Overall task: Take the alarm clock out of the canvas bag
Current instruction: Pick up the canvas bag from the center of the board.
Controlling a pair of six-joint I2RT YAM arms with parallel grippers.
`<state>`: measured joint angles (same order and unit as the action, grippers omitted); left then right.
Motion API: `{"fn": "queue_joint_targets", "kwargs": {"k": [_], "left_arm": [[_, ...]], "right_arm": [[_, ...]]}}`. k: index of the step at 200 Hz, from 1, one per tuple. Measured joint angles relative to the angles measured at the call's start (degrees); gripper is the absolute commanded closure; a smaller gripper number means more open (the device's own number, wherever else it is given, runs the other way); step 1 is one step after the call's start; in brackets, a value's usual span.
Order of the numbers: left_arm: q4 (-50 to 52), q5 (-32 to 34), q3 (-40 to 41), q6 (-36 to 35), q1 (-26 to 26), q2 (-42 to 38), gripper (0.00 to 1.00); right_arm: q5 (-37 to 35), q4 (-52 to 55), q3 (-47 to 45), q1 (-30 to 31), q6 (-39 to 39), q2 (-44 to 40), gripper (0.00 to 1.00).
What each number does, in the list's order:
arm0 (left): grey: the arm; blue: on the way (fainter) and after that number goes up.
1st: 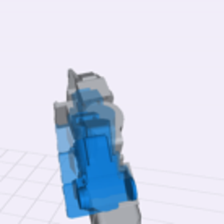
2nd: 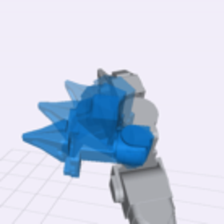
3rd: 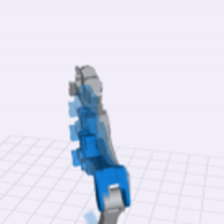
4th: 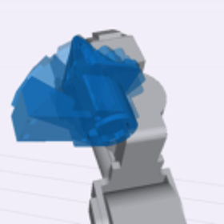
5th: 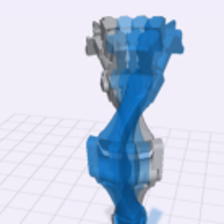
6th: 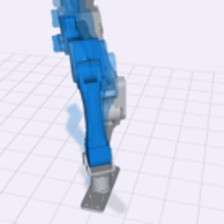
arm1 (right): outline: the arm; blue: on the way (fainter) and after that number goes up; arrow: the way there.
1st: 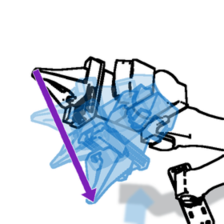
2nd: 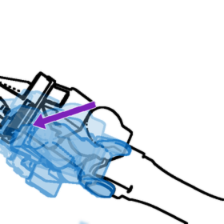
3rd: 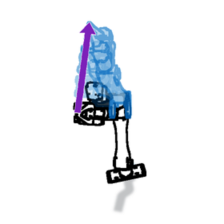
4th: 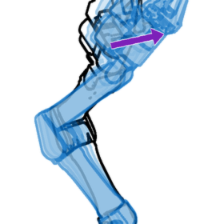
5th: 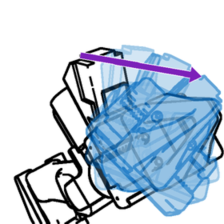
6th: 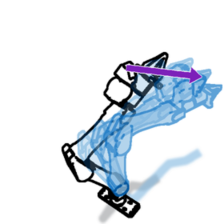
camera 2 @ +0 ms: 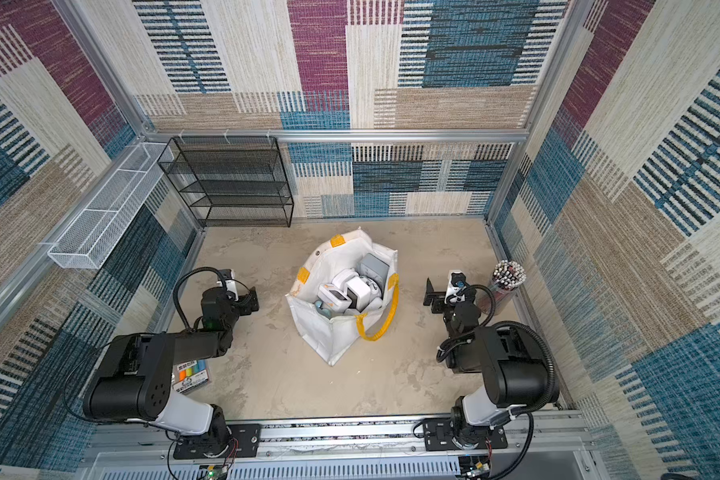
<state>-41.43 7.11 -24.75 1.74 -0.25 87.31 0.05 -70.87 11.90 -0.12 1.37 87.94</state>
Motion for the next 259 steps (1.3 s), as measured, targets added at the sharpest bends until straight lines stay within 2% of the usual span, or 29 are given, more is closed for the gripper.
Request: {"fn": "queue_joint_targets", "kwargs": {"k": [150,177,205,216,228,244,259], "left_arm": [[0.0,0.0,0.0,0.0,0.0,0.0,0.06],[0.0,0.0,-0.1,0.0,0.0,0.0,0.01],[0.1,0.0,-0.3,0.0,-0.1,0.0,0.01],[2.9,-0.2,-1.9,0.0,-0.2,-0.7,0.01],[10.3,-0.2,-6.4,0.0,-0.4,-2.9,0.02],[18.5,-0.2,-13.8,0.9,-0.4,-6.2,0.09],[24.3,-1.9,-18.0,2.3,-0.4,-10.1,0.11]], "right_arm": [[0.0,0.0,0.0,0.0,0.0,0.0,0.0],[0.0,0.0,0.0,0.0,0.0,0.0,0.0],[0.4,0.1,0.1,-0.1,0.0,0.0,0.0],[0.6,1.6,0.9,-0.2,0.0,-0.8,0.0],[0.9,8.3,5.2,-0.2,0.0,-3.2,0.02],[0.9,17.5,13.7,-0.3,-0.7,-6.6,0.05],[1.5,23.3,17.2,-0.3,-1.6,-9.8,0.06]]}}
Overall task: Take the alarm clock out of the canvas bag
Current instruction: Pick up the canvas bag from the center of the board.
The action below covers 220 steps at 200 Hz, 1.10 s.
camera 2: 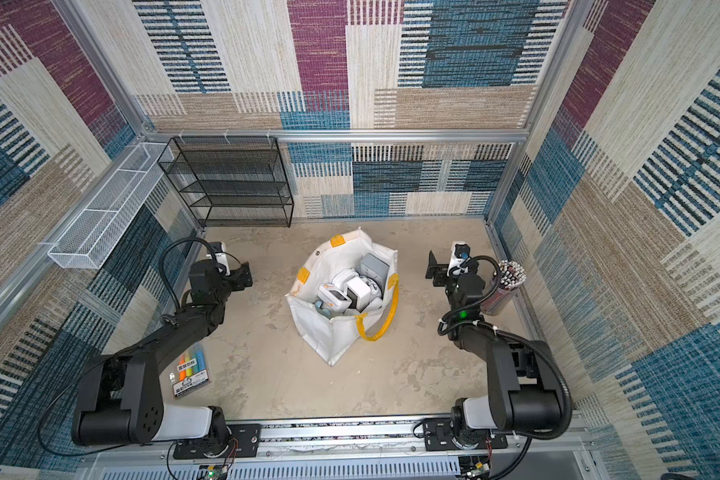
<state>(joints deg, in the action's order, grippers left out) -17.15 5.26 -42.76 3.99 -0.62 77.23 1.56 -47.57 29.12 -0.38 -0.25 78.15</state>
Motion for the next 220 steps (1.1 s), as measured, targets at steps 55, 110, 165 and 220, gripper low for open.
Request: {"fn": "queue_joint_targets", "kwargs": {"k": [55,110,165,220], "left_arm": [[14.6,-8.3,-3.1,11.1,1.8,-14.2,0.11],[26.8,-12.9,-12.8,14.0,13.2,-16.5,0.14],[36.1,-14.5,-21.8,13.6,22.4,-8.4,0.19],[43.1,-13.7,-27.9,11.6,27.6,-0.5,0.24]], "right_arm": [[4.8,21.0,7.1,0.0,-5.4,-9.6,0.09],[10.2,29.6,4.4,0.0,-11.7,-18.6,0.09],[13.7,33.0,3.0,0.0,-13.4,-20.5,0.11],[14.3,34.2,1.4,0.0,-13.8,-22.8,0.07]]}}
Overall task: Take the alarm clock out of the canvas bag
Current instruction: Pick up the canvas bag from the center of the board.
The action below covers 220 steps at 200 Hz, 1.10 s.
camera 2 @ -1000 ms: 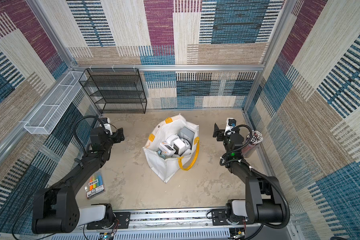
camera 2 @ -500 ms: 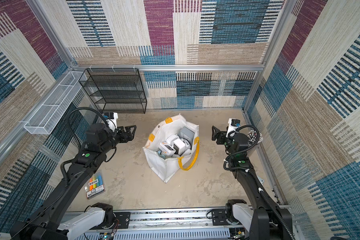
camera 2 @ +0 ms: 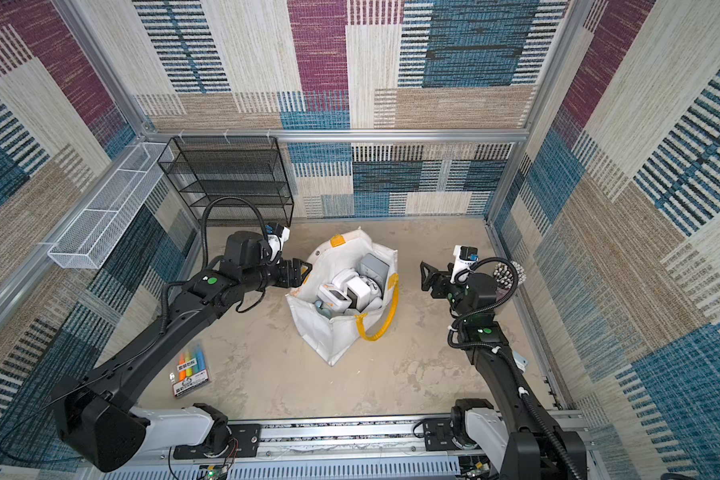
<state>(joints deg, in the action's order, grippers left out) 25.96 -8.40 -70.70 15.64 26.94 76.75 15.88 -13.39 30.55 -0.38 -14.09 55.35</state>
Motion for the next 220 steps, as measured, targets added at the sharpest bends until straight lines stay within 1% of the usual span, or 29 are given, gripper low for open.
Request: {"fn": "queue_joint_targets", "kwargs": {"k": [27,55,71,98,126,142,192,220], "left_arm": [[2.6,2.5,-1.4,-2.6,2.4,1.9,0.27],[4.2,5.2,-1.6,-3.6,3.0,3.3,0.31],[5.4,6.1,-2.2,-3.8,3.2,4.6,0.36],[5.8,6.5,-3.1,-4.1,3.5,6.5,0.54],[6.1,6.6,-4.1,-4.5,3.5,8.0,0.81],[6.3,6.5,-4.4,-4.8,3.6,8.2,1.0],[6.4,7.3,-5.0,-5.5,3.6,8.6,1.0],[7.1,9.5,-7.9,-5.9,3.5,10.3,1.0]], "right_arm": [[-1.0,0.4,-0.2,0.0,0.0,-0.9,0.06],[-1.3,1.2,-0.2,0.0,0.1,-1.2,0.06],[-1.4,1.2,-0.2,0.0,0.5,-1.4,0.05],[-0.7,1.3,-0.2,0.0,0.7,-1.4,0.05],[0.2,1.3,-0.2,0.0,0.8,-1.7,0.05],[0.6,1.3,-0.2,0.0,0.9,-2.0,0.05],[3.0,1.3,-0.2,0.0,0.9,-2.1,0.04],[4.4,1.6,0.3,0.0,0.9,-2.1,0.05]]}}
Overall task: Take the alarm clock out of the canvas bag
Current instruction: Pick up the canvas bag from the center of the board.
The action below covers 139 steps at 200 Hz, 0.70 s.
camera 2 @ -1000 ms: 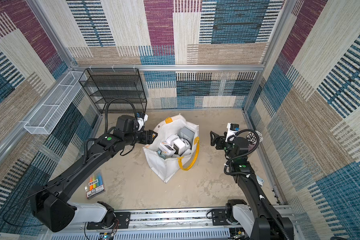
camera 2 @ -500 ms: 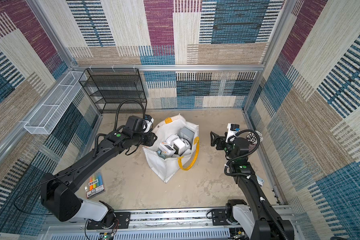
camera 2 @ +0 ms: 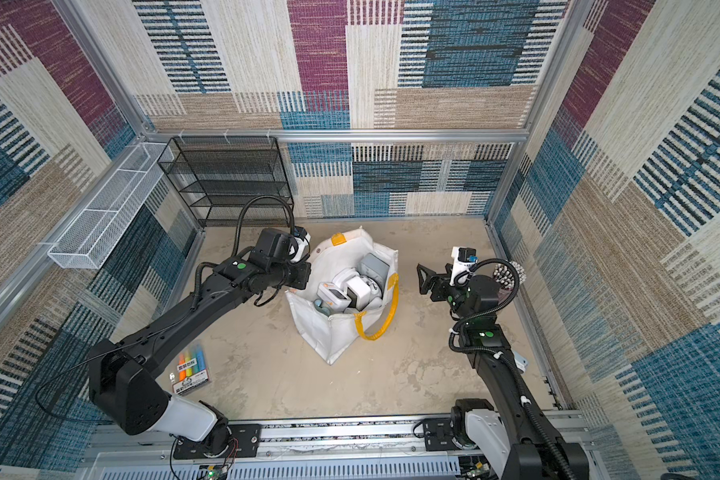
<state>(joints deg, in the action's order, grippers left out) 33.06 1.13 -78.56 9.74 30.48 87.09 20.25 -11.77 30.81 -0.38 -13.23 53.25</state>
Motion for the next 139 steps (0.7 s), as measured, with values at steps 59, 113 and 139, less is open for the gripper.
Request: {"fn": "queue_joint_targets", "kwargs": {"k": [59,113,139], "left_arm": [[1.4,4.7,-6.3,-2.4,-1.1,3.9,1.0],[1.1,6.9,-10.1,-3.5,-4.0,7.0,1.0],[0.4,7.7,-10.5,-3.4,-5.5,7.7,1.0]], "right_arm": [[1.3,2.7,3.3,0.0,-2.1,-0.1,0.06],[3.8,4.5,4.1,0.0,-4.7,0.2,0.07],[4.3,5.5,4.1,0.0,-4.9,0.6,0.07]]}}
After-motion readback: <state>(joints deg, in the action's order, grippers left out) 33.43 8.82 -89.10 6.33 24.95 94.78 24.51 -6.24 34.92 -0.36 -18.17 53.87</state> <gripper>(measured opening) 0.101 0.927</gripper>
